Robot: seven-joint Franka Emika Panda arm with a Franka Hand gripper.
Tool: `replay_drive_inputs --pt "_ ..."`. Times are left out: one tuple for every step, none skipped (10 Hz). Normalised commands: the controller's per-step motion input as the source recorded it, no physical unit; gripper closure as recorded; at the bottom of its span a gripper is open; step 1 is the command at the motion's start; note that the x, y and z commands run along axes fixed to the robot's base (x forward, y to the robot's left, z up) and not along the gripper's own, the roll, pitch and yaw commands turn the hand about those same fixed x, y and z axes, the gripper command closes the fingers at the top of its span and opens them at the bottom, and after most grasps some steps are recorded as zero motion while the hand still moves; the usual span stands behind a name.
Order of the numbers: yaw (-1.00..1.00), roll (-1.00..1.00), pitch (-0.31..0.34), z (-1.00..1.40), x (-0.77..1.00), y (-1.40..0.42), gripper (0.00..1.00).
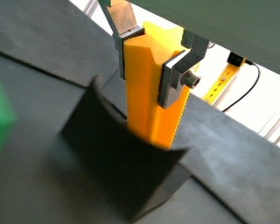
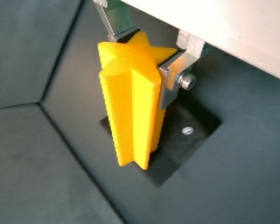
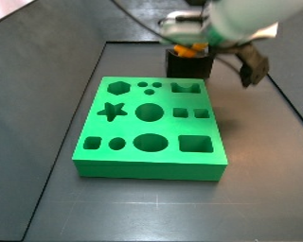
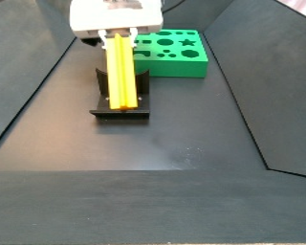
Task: Pick up the star object. Move up. Place the star object on the fixture. Regrasp the star object. Move to above the board. Insert the star object.
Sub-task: Move to above the board.
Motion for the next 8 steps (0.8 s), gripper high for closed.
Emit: replay_drive_inputs --pt "-0.16 -0.12 -0.165 1.0 0.02 0.25 1.0" --pt "-0.17 -0.13 -0.136 1.0 0.01 0.24 1.0" --pt "-0.17 -0.14 -0.115 1.0 0.01 0.23 1.0" --pt "-0.17 -0.14 -0.069 1.0 0.0 0.22 1.0" --pt "-0.16 -0.14 -0.041 1.0 -0.01 0.21 1.0" --pt "-0.15 -0.14 -0.014 1.0 -0.02 0.21 1.0" --pt "-0.13 -0.14 0.004 1.0 -0.03 0.2 1.0" --pt "-0.11 -0.14 0.013 1.0 -0.04 0.19 1.0"
